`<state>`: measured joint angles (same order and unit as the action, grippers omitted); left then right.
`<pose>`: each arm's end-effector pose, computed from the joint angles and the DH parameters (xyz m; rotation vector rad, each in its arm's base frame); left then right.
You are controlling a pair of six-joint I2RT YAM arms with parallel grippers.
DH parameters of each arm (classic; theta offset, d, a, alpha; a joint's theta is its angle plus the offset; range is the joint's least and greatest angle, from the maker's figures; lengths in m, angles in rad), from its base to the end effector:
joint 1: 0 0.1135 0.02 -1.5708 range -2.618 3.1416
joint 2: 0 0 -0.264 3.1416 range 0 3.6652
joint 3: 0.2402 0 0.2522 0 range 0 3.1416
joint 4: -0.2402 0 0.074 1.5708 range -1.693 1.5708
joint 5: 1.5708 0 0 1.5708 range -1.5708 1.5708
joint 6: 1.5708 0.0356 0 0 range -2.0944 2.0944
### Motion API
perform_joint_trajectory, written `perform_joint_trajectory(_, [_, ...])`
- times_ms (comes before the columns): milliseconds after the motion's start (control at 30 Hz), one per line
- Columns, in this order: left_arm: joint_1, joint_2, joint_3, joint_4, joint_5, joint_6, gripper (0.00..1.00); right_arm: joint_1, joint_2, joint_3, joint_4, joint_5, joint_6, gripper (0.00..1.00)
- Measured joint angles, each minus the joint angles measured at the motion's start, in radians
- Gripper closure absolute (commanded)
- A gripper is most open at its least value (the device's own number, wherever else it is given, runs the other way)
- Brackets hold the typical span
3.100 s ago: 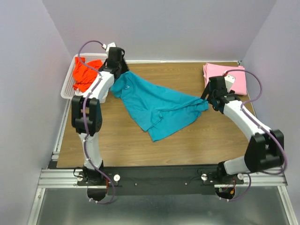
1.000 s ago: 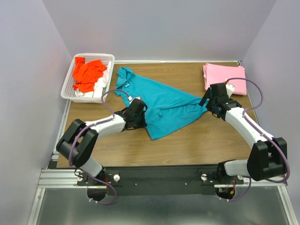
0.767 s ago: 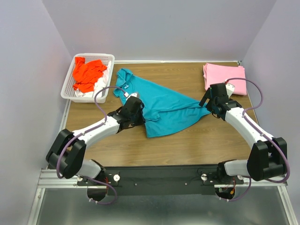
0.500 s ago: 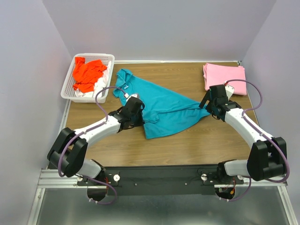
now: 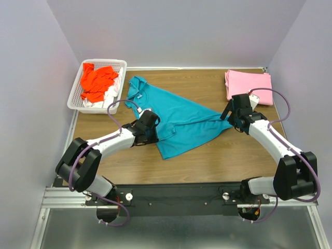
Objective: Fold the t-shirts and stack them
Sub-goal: Flatten the tshirt out
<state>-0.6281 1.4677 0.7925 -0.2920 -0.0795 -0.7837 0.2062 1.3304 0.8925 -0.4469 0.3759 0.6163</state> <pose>0.2312 -0.1644 0.1797 -0.2339 2.5864 -0.4458 0.2692 0.0430 0.2375 0.6402 2.2876 -0.0748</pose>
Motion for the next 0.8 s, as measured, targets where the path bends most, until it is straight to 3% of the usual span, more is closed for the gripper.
perform_joint_trajectory(233, [0.003,0.000,0.000,-0.003,-0.012,0.002,1.00,0.000,0.000,0.000,0.000,0.000,-0.004,0.00])
perform_joint_trajectory(567, [0.017,-0.014,0.008,0.040,-0.029,0.010,1.00,-0.005,-0.011,-0.033,0.003,0.016,-0.003,0.00])
perform_joint_trajectory(800, [0.076,-0.153,0.023,0.075,-0.053,0.032,1.00,-0.102,-0.014,-0.063,0.004,-0.036,0.005,0.01])
